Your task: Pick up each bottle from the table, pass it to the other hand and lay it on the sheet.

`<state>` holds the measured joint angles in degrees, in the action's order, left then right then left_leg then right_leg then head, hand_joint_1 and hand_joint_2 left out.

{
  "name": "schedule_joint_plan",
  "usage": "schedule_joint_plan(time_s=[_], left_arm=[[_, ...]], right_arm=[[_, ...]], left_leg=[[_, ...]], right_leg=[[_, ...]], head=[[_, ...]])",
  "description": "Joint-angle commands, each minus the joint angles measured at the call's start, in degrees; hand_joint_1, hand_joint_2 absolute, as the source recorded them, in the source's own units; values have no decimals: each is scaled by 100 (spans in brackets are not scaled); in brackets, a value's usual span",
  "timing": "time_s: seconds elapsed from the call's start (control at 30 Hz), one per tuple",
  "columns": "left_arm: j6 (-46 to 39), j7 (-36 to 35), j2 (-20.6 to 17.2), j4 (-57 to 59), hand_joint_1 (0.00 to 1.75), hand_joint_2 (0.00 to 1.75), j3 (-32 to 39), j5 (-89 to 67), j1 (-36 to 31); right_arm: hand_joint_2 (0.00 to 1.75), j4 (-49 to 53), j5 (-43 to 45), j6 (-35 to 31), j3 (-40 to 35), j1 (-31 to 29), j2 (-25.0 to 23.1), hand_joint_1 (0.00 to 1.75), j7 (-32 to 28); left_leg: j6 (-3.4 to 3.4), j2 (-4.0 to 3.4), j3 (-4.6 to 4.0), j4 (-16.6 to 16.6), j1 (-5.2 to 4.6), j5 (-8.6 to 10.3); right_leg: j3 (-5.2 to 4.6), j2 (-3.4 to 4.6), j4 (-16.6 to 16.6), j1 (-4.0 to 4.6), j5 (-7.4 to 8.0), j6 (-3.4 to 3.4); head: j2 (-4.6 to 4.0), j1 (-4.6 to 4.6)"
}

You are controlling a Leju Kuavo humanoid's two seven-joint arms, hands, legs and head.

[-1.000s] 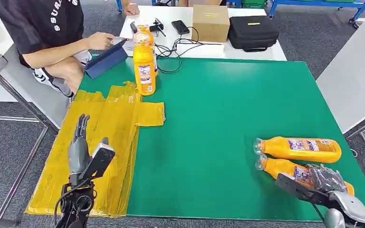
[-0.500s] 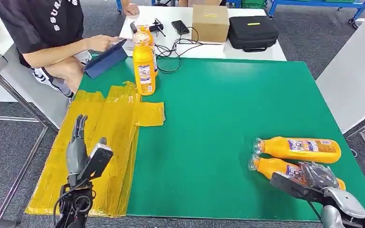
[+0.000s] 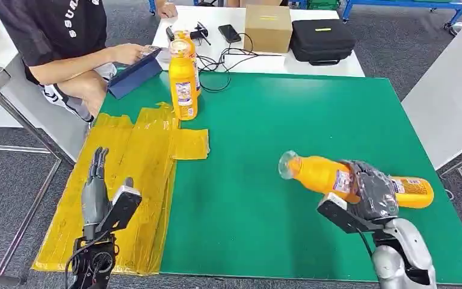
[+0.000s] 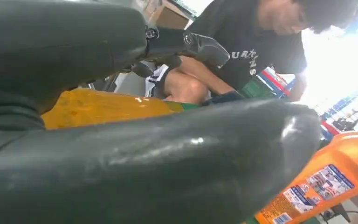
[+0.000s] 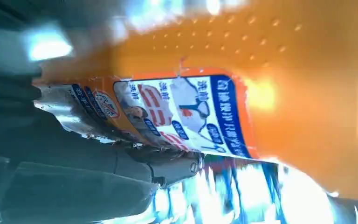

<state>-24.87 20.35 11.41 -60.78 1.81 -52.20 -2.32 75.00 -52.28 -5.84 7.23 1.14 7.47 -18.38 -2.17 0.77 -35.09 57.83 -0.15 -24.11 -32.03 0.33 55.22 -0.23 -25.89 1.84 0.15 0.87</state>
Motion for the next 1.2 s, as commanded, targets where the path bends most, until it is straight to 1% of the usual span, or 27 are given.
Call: schedule_joint_plan(time_s=[0.03,0.07,0.1,0.13,0.2,0.23,0.27,0.3,0.33,0.43,0.47,0.5,0.53,0.57,0.6,0.63,0.7,0.73,0.77,0.83,0.87,0.9,0.93,1.07,1.13,1.17,1.2], left_arm=[[540,-47,140,-546,0,175,-285,474,-139],[622,-83,133,-665,0,175,-336,521,-113],[957,-4,110,-985,0,175,-464,906,-34],[1185,16,75,-1148,0,175,-583,1143,-7],[1562,-42,8,-1509,0,175,-861,1483,19],[1841,-15,-10,-1623,0,175,-961,1815,-4],[2120,81,-45,-1698,0,175,-1110,2121,-69],[2313,113,-91,-1757,0,175,-1314,2330,-174],[2405,111,-129,-1755,0,175,-1478,2454,-273],[2390,59,-142,-1772,0,175,-1594,2528,-322],[2386,58,-149,-1763,0,175,-1601,2532,-314],[2364,135,-222,-1782,0,175,-1723,2585,-332],[2371,169,-254,-1815,0,175,-1805,2587,-347],[2548,260,-278,-1978,0,175,-1971,2789,-376],[2638,249,-293,-2117,0,175,-2065,2921,-386],[2669,228,-314,-2251,0,175,-2162,2967,-402],[2730,143,-355,-2554,0,175,-2316,3088,-411],[2778,134,-389,-2652,0,175,-2366,3164,-404],[2790,135,-407,-2700,0,175,-2389,3189,-394],[2780,140,-486,-2731,0,175,-2466,3208,-395],[2708,197,-545,-2618,0,175,-2519,3277,-441],[2620,238,-579,-2533,0,175,-2568,3338,-484],[2602,248,-585,-2507,0,175,-2582,3356,-498],[2583,260,-582,-2456,0,175,-2590,3372,-519],[2530,285,-610,-2405,0,175,-2670,3472,-582],[2523,287,-609,-2393,0,175,-2702,3513,-613],[2532,292,-607,-2381,0,175,-2725,3548,-628]], right_arm=[[175,681,246,-1081,-1146,-277,-1043,175,125],[175,669,247,-1137,-1198,-294,-1071,175,143],[175,637,361,-1240,-1341,-333,-1126,175,92],[175,600,427,-1304,-1443,-366,-1161,175,69],[175,443,515,-1437,-1668,-507,-1243,175,49],[175,316,591,-1466,-1772,-625,-1257,175,52],[175,170,697,-1507,-1870,-779,-1294,175,42],[175,-79,850,-1534,-1988,-980,-1330,175,5],[175,-271,938,-1575,-2081,-1106,-1361,175,-17],[175,-456,989,-1628,-2184,-1210,-1405,175,-55],[175,-463,991,-1644,-2191,-1200,-1408,175,-60],[175,-509,1142,-1614,-2275,-1239,-1420,175,-175],[175,-552,1188,-1555,-2332,-1284,-1448,175,-215],[175,-701,1201,-1471,-2461,-1461,-1583,175,-204],[175,-830,1263,-1380,-2550,-1578,-1663,175,-175],[175,-979,1297,-1314,-2653,-1685,-1715,175,-154],[175,-1517,1366,-1275,-2976,-1975,-1768,175,-173],[175,-1780,1421,-1347,-3061,-2085,-1807,175,-207],[175,-1941,1436,-1326,-3129,-2144,-1836,175,-218],[175,-2290,1514,-1325,-3271,-2271,-1901,175,-341],[175,-2470,1550,-1300,-3392,-2357,-1949,175,-378],[175,-2590,1572,-1250,-3507,-2439,-1976,175,-382],[175,-2620,1574,-1242,-3539,-2460,-1986,175,-377],[175,-2640,1572,-1263,-3563,-2477,-2016,175,-355],[175,-2759,1554,-1143,-3760,-2582,-1999,175,-325],[175,-2854,1506,-1122,-3860,-2633,-2020,175,-285],[175,-2913,1492,-1103,-3919,-2648,-2040,175,-278]], left_leg=[[14,-25,25,-4,6,-13],[16,-21,34,-5,5,-16],[19,-25,46,-6,6,-22],[14,-25,21,3,8,-17],[18,-37,44,-5,5,-26],[12,-28,17,2,5,-16],[15,-26,33,-3,3,-20],[9,-18,8,1,5,-9],[14,-27,21,1,4,-14],[10,-15,16,-5,5,-6],[15,-20,34,-9,3,-11],[9,-8,18,-7,3,-4],[14,-11,38,-14,1,-8],[16,-13,50,-17,1,-11],[11,-16,29,-8,3,-7],[14,-23,39,-7,3,-12],[12,-30,27,-3,4,-10],[15,-35,39,-5,6,-14],[8,-25,24,-6,5,-5],[15,-33,53,-15,6,-12],[9,-21,34,-11,4,-4],[12,-25,45,-13,6,-8],[7,-16,28,-10,5,-2],[10,-14,37,-12,6,-4],[11,-10,44,-14,6,-7],[7,-2,27,-10,5,-1],[11,-3,40,-11,4,-6]], right_leg=[[19,17,-6,7,-6,-6],[29,13,-7,5,-11,-7],[39,17,-8,6,-15,-9],[14,24,-1,7,-8,-7],[36,33,-6,5,-14,-8],[12,28,0,4,-6,-6],[28,24,-3,2,-12,-7],[5,19,0,3,-3,-5],[15,25,0,3,-5,-6],[14,17,-6,3,0,-5],[30,19,-9,2,-4,-7],[16,10,-7,2,0,-5],[33,11,-11,0,-5,-7],[45,10,-14,0,-10,-9],[24,17,-6,2,-4,-8],[32,22,-6,2,-8,-9],[20,29,-1,4,-3,-7],[31,30,-5,5,-7,-9],[18,22,-5,4,0,-6],[45,27,-13,5,-6,-8],[27,18,-8,3,-2,-5],[39,21,-12,4,-4,-7],[23,16,-7,2,-1,-5],[33,13,-10,3,-4,-5],[42,8,-12,2,-8,-5],[27,3,-7,2,-4,-4],[40,3,-10,1,-9,-5]], head=[[0,-4],[0,-4],[0,-2],[0,-4],[0,-4],[0,-4],[0,-4],[0,-2],[0,-4],[0,-2],[0,-7],[0,-4],[0,-4],[0,-4],[0,-4],[0,-4],[0,-4],[0,-4],[0,-4],[0,-4],[0,-4],[0,-4],[0,-4],[0,-6],[0,-4],[0,-4],[0,-7]])
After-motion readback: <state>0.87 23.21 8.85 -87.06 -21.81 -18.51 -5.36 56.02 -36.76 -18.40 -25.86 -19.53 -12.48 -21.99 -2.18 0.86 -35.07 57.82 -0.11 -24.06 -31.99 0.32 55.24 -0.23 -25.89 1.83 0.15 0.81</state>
